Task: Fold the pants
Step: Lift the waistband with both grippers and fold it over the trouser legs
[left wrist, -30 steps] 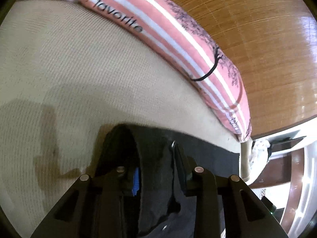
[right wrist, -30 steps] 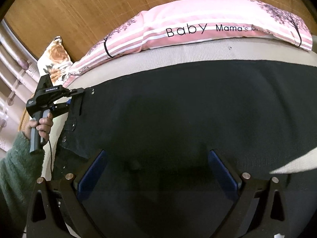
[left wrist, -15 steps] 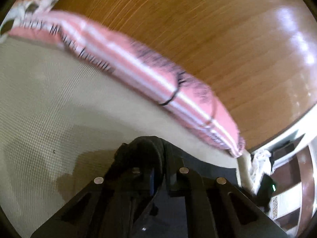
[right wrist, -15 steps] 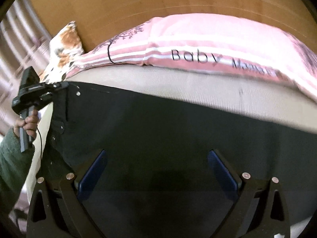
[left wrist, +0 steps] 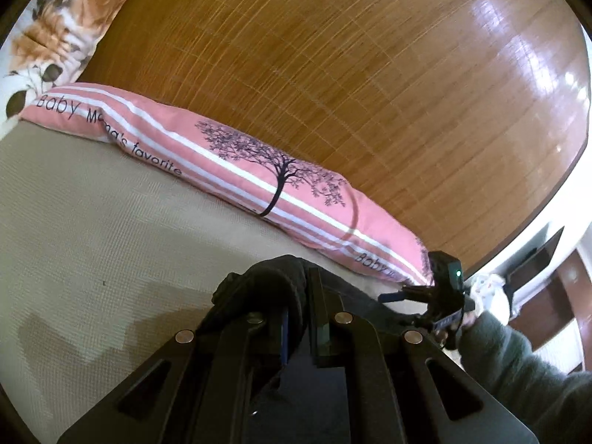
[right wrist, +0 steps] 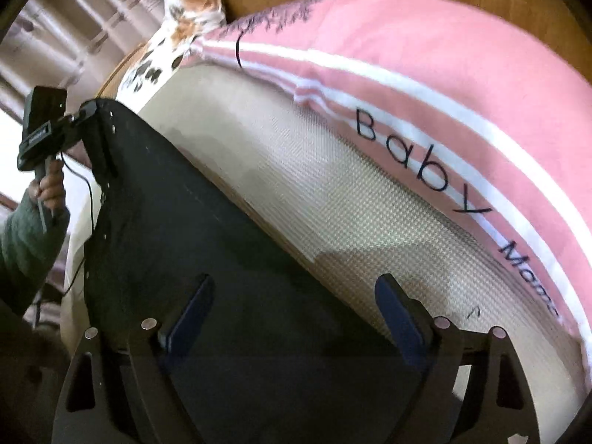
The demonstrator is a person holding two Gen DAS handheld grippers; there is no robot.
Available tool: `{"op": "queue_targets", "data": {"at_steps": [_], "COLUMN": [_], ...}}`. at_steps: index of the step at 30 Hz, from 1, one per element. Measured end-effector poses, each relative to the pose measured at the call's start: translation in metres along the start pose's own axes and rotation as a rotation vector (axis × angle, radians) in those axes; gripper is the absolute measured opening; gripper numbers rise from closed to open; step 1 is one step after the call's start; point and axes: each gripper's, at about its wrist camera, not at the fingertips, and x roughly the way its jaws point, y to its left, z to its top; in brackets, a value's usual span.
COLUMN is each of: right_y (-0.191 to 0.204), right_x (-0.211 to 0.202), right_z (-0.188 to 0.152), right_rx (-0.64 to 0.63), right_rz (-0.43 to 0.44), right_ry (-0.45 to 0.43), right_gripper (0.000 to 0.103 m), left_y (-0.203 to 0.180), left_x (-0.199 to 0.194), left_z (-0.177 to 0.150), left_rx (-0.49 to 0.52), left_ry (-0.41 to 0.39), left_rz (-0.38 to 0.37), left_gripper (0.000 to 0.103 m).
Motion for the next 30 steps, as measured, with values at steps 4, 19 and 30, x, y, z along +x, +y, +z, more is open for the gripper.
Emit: {"op": "queue_targets", "data": {"at_steps": [4, 19, 30], "right_y": [-0.010, -0.003, 0.086], "right_x": [0.012, -0.013, -0.080], "right_z": [-0.007, -0.034, -0.088], "right_rx": [-0.033, -0.045, -0.001], "right_rz": [0.030, -0.116, -0.407], "right_ry": [0.063, 0.003, -0.176], "right_gripper": [0.074, 0.010, 0.009], "left_y": [0.007, -0.003, -0.038], "left_x": [0.004, 0.014, -0.021], "left_z": [-0.002, -0.003, -0.024], "left_rx": [-0.017, 0.028, 0.214], "left_ry": [0.009, -0.009, -0.087], "left_rz": [0.031, 0.160, 0.210], "left_gripper": [0.008, 0.008, 0.008]}}
